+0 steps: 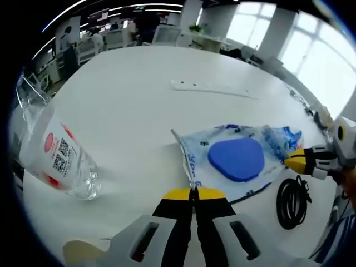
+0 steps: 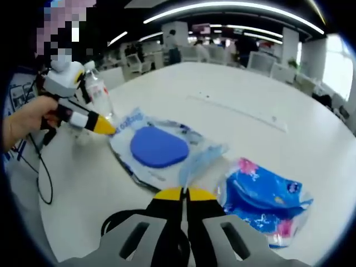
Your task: Arrange the tabletop items into an orderly group along one side of the table until the central work area is clear of visible clutter.
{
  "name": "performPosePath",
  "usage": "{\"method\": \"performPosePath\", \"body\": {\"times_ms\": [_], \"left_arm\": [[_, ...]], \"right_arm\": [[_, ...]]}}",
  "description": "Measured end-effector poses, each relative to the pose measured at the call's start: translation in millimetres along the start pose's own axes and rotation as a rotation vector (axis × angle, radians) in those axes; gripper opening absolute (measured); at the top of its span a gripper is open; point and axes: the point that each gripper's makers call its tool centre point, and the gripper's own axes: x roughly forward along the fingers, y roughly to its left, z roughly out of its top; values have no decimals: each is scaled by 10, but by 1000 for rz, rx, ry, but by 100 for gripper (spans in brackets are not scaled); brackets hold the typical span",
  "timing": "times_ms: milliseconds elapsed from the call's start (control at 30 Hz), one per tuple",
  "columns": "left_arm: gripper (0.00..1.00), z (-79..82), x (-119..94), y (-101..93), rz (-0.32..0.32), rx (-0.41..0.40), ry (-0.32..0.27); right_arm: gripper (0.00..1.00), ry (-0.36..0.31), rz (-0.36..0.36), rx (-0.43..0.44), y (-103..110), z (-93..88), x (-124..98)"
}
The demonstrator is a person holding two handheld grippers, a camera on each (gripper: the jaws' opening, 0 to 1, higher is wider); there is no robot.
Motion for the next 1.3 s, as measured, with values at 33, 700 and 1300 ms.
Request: {"method": "performPosePath", "body": {"times_ms": [33, 700, 1300], "left_arm": [[1, -3, 1, 3, 2, 1, 1], [9, 9, -27, 28, 37, 41, -8], [24, 181, -295, -97, -8, 52, -86]], "right_arm": [[0, 2, -1, 0, 3, -6, 0], [3, 18, -25, 41, 25, -19, -7], [26, -59, -34, 39, 100, 224, -199]]}}
